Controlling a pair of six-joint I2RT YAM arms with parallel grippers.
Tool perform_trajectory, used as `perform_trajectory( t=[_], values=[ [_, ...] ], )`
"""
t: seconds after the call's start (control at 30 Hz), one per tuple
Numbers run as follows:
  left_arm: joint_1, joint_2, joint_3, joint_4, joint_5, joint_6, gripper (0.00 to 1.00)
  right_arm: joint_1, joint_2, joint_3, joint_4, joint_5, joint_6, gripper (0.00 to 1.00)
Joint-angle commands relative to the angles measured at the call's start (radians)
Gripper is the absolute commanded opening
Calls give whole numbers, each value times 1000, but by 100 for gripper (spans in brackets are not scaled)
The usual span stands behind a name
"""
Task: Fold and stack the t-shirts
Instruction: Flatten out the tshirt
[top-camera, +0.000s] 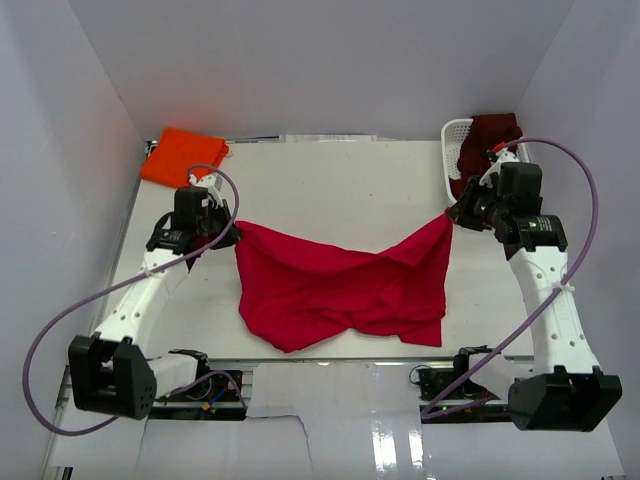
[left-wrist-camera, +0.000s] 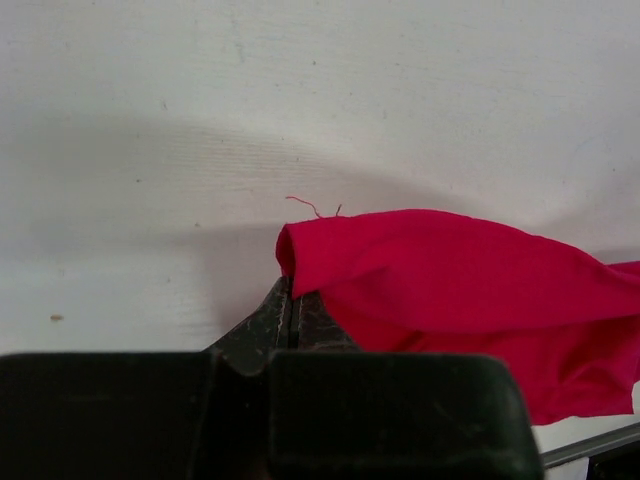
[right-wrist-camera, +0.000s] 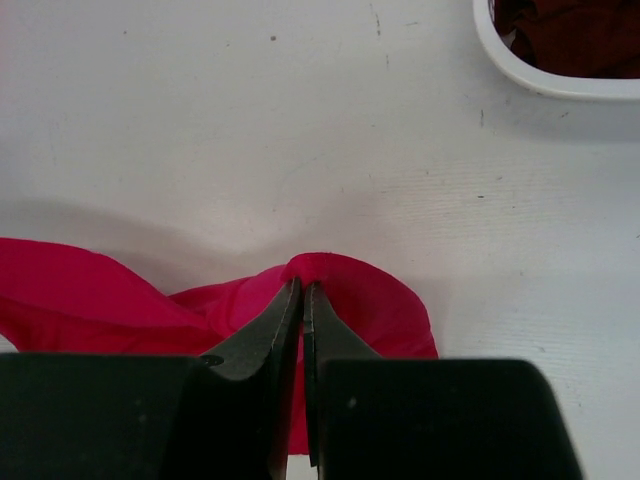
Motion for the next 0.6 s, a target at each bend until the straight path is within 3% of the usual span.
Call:
perform_trajectory(
  t=[0.0, 0.33, 0.57],
  values=[
    [42, 113, 66, 95, 170, 32, 0, 6, 67, 13, 78, -25, -6, 8],
    [108, 406, 198, 191, 210, -23, 0, 24, 376, 102, 145, -35, -12, 8],
    [131, 609, 362, 97, 160, 15, 0, 26, 531, 202, 151, -55, -18, 8]
  ],
)
